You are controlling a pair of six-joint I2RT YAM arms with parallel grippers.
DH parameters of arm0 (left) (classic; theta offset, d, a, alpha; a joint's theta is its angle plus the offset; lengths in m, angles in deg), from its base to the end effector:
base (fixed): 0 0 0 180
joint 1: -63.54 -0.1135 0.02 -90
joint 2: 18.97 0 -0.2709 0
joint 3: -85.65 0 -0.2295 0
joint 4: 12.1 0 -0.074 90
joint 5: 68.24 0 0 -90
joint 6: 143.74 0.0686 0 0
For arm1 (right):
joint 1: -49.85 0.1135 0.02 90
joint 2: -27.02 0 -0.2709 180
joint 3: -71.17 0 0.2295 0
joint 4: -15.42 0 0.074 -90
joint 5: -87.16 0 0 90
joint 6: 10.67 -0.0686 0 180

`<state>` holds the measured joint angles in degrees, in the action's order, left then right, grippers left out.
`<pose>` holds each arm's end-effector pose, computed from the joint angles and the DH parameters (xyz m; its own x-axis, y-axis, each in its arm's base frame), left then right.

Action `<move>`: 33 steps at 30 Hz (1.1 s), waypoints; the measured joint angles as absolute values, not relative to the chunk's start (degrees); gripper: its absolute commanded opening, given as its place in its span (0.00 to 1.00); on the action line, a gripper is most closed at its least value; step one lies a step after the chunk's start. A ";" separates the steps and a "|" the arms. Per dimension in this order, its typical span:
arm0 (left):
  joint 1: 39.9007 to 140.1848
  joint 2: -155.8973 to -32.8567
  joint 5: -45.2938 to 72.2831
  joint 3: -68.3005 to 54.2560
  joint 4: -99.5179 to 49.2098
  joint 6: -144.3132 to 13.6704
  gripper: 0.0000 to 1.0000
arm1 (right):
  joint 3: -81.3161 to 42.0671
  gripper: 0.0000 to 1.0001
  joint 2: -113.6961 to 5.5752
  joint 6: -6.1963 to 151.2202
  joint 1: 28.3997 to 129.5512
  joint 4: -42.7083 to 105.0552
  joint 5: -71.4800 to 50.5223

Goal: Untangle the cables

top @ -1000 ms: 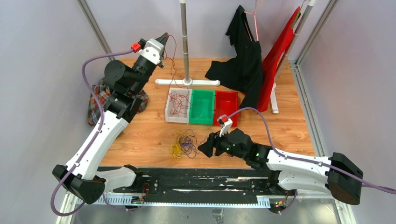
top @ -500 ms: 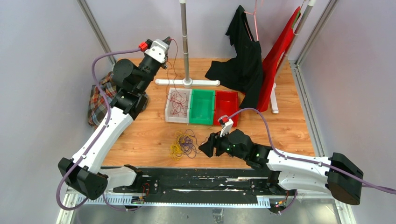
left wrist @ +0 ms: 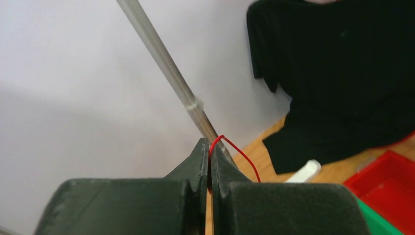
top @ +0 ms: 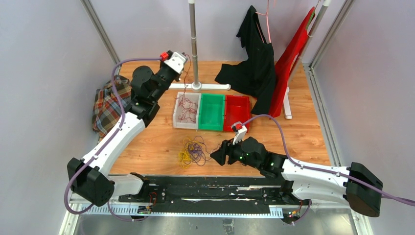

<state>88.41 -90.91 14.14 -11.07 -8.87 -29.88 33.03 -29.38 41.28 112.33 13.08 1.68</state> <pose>0.2670 -0.1338 0.4519 0.4244 0.2452 -0.8716 0.3954 0.8158 0.4220 0.1087 0.1970 0.2282 -0.6231 0.1338 -0.7706 -0.5905 0.5656 0.5757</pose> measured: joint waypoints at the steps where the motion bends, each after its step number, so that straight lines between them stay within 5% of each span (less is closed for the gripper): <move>1: 88.41 -90.67 13.99 -12.08 -9.19 -29.60 0.00 | 33.05 0.61 -29.38 41.28 112.33 13.13 1.70; 17: 88.36 -87.50 8.35 -21.04 -20.12 -26.45 0.00 | 33.05 0.61 -29.56 41.26 112.33 13.37 1.74; 33: 89.28 -104.51 13.11 -17.17 -32.01 -20.66 0.00 | 34.03 0.61 -29.77 40.83 109.75 13.34 2.72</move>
<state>89.28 -104.51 13.11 -17.17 -32.01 -20.66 34.03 -29.77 40.83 109.75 13.34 2.72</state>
